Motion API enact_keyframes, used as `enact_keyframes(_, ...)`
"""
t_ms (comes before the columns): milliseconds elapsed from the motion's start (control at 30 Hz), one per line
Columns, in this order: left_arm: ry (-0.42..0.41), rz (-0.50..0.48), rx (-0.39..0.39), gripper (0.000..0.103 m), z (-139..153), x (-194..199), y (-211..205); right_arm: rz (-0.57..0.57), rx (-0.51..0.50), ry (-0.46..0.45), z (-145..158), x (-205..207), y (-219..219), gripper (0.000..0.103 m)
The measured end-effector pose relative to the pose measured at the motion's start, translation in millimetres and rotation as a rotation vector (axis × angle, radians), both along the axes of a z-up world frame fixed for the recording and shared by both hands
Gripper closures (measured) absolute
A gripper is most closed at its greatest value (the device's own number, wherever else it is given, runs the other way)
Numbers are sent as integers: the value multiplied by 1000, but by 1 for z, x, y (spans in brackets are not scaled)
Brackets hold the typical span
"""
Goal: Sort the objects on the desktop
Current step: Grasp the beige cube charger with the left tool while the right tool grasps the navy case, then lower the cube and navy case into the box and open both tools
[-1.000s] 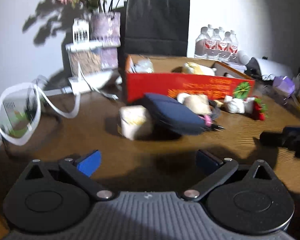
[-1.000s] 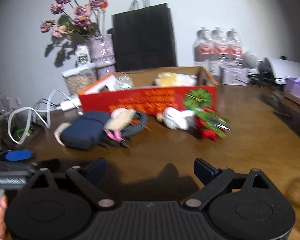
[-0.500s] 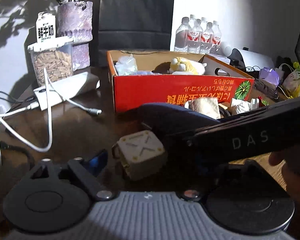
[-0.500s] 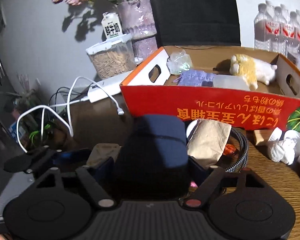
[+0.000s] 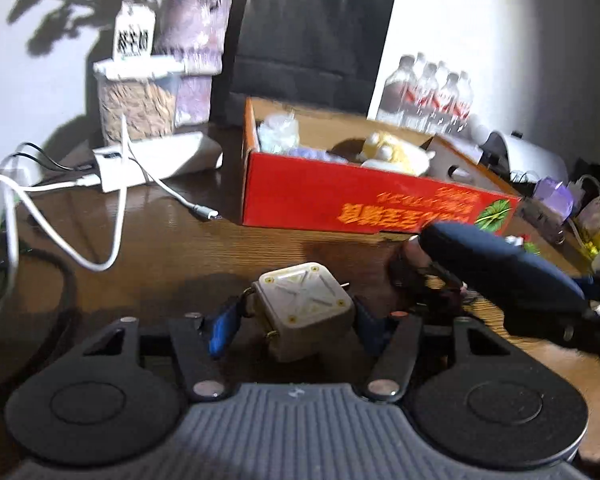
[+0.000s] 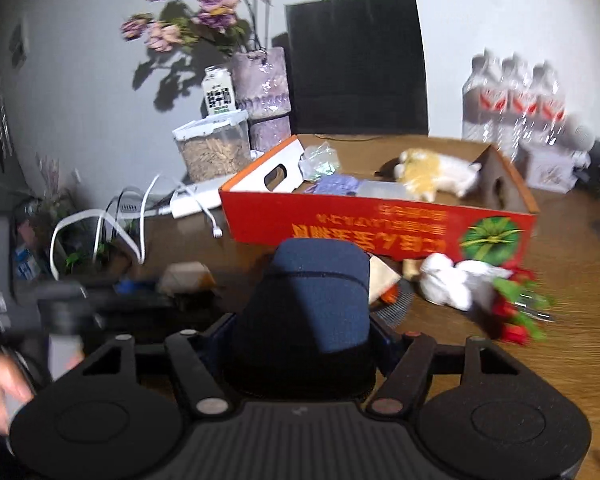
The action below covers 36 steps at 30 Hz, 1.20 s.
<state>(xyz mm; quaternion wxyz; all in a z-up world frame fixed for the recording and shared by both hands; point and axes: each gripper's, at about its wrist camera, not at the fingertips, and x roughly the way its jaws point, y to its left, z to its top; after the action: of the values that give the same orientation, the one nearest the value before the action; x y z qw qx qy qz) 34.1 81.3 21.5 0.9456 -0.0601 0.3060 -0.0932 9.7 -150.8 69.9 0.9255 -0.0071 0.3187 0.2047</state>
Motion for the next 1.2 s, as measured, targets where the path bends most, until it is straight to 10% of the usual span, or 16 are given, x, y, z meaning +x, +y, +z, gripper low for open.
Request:
enact_keyframes(333, 5, -47, 52, 41, 0, -95, -57, -116, -101, 6, -27, -83, -43, 35)
enact_keyframes(800, -36, -40, 166, 24, -11, -119, -85, -190, -77, 40, -44, -70, -39, 18)
enact_keyframes(900, -32, -20, 132, 42, -12, -115, -82, -212, -128, 17, -47, -62, -31, 29)
enact_keyframes(1200, -72, 3, 89, 43, 2, -145, -77, -199, -76, -29, -30, -105, -38, 41)
